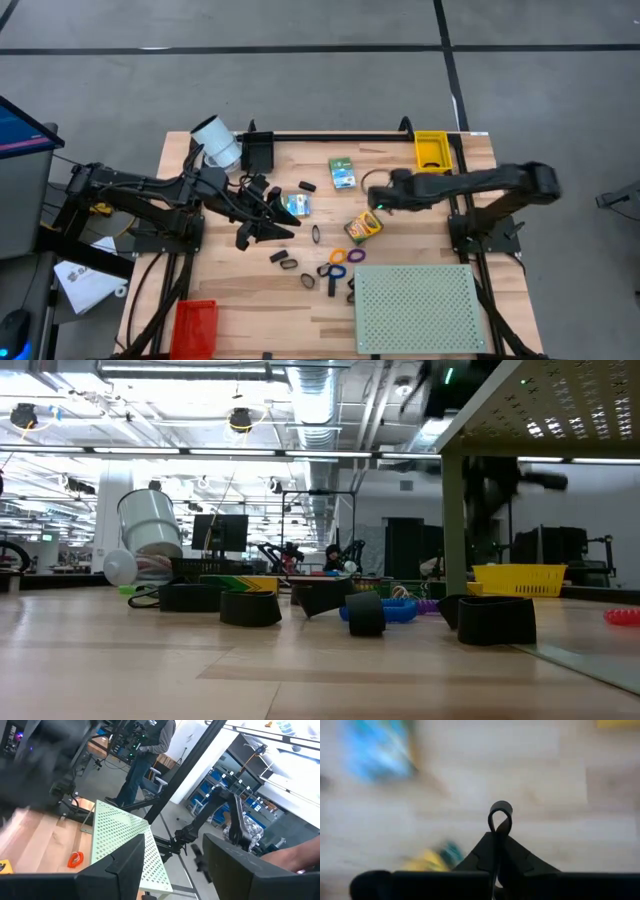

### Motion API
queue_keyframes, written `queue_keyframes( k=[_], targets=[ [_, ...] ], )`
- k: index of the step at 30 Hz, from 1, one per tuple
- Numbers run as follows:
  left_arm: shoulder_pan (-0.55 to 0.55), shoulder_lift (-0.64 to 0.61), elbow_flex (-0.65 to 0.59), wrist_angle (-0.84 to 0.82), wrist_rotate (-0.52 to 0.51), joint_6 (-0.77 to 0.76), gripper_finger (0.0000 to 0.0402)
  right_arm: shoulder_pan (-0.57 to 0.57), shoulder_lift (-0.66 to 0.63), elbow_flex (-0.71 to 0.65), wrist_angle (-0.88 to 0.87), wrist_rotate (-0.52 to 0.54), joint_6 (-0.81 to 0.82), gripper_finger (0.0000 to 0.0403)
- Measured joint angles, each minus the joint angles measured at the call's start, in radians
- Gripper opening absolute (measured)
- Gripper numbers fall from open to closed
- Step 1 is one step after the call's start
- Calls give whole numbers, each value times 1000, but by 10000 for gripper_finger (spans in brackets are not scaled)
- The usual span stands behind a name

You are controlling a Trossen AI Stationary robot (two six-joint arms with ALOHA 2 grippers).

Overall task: Pick & Place Office Desk Supplies
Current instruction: Put the black rubber band into the yellow bin

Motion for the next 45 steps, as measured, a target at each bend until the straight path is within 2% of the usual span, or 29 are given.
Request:
queue_keyframes(
  k=[5, 8, 11, 13, 16, 22, 25, 29, 45],
  targets=[
    [13, 0, 0, 0, 0, 1, 195, -78, -212, -2, 31, 253, 41, 4],
    [21, 0, 0, 10, 0, 1, 195, -183, -287, -18, 49, 298, 14, 3],
    [21, 0, 0, 25, -2, 7, 195, -284, -321, -28, 119, 331, -108, 2],
    [21, 0, 0, 30, -12, 9, 195, -347, -306, -27, 136, 354, -187, 2],
    [21, 0, 0, 31, -21, 6, 195, -441, -250, -18, 134, 337, -219, 1],
    [21, 0, 0, 55, -36, -23, 195, -541, -124, -7, 119, 293, -199, 1],
    [20, 0, 0, 76, -44, -28, 195, -581, -75, -5, 38, 292, -142, 1],
    [20, 0, 0, 93, -44, -42, 195, -620, -31, -5, -35, 292, -99, 1],
    [20, 0, 0, 96, -46, -73, 195, -679, 114, -6, -65, 294, -106, 6]
  ],
)
